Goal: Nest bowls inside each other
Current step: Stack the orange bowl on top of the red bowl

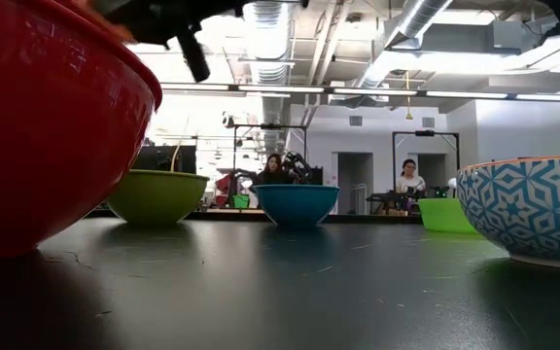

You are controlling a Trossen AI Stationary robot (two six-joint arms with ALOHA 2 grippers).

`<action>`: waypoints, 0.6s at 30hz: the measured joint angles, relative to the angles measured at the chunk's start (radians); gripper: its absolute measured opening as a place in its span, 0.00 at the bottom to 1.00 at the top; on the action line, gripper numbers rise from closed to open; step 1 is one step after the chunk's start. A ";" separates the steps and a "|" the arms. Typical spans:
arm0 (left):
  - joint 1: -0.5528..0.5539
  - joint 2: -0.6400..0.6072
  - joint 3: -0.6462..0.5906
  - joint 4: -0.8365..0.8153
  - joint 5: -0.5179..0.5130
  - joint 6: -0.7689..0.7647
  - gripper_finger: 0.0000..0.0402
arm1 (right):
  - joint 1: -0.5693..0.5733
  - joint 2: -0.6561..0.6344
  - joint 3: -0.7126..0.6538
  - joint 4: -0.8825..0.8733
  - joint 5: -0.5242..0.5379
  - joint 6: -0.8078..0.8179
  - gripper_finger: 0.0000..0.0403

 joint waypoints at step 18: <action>0.000 0.000 0.000 0.000 0.000 0.000 0.22 | 0.002 0.020 0.001 -0.067 0.038 0.064 0.15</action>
